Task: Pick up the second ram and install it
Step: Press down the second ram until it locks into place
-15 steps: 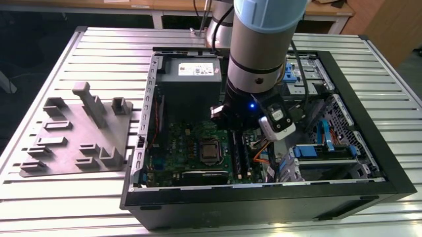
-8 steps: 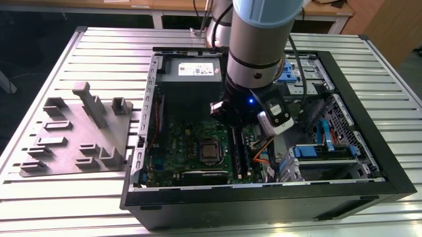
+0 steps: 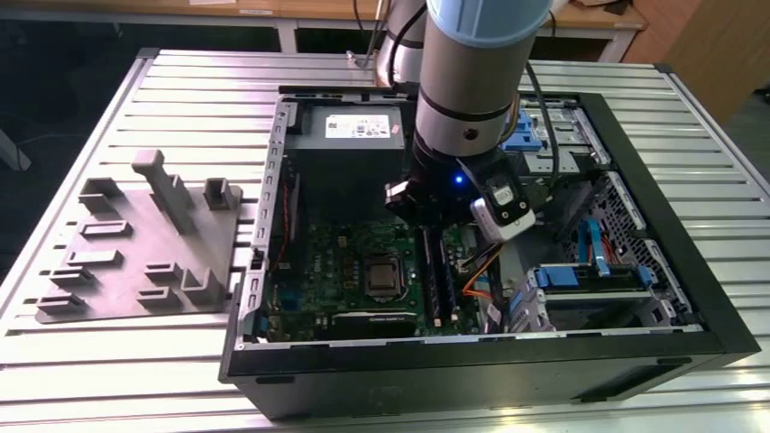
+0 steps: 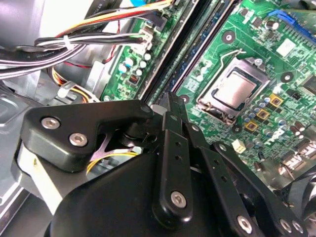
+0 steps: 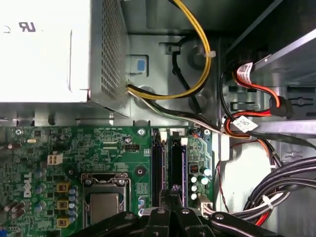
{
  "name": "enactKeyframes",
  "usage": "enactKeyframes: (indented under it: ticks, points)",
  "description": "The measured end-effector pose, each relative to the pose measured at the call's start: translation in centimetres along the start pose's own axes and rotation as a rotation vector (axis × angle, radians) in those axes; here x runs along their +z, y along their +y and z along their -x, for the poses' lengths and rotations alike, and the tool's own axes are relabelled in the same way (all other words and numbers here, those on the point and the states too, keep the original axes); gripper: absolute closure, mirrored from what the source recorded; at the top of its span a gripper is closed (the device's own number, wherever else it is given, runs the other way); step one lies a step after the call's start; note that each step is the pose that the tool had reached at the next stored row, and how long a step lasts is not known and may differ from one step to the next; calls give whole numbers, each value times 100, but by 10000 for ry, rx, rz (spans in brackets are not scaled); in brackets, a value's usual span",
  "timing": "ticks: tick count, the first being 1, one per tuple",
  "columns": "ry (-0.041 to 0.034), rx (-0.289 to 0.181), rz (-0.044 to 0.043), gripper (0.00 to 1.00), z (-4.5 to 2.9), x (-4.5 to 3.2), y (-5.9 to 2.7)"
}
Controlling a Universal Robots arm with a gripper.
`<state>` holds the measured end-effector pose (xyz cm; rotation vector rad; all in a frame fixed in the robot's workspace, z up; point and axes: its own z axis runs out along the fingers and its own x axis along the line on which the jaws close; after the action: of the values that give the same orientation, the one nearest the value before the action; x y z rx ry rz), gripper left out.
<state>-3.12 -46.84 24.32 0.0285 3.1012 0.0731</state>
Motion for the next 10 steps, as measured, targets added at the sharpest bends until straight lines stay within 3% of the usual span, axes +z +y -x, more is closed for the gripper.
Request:
enactKeyframes:
  ticks: [2,7,10]
  points:
    - [0,1,-1,90,0,1,13]
    - [0,0,0,90,-3,20,137]
    - [-1,-1,4,90,-4,46,158]
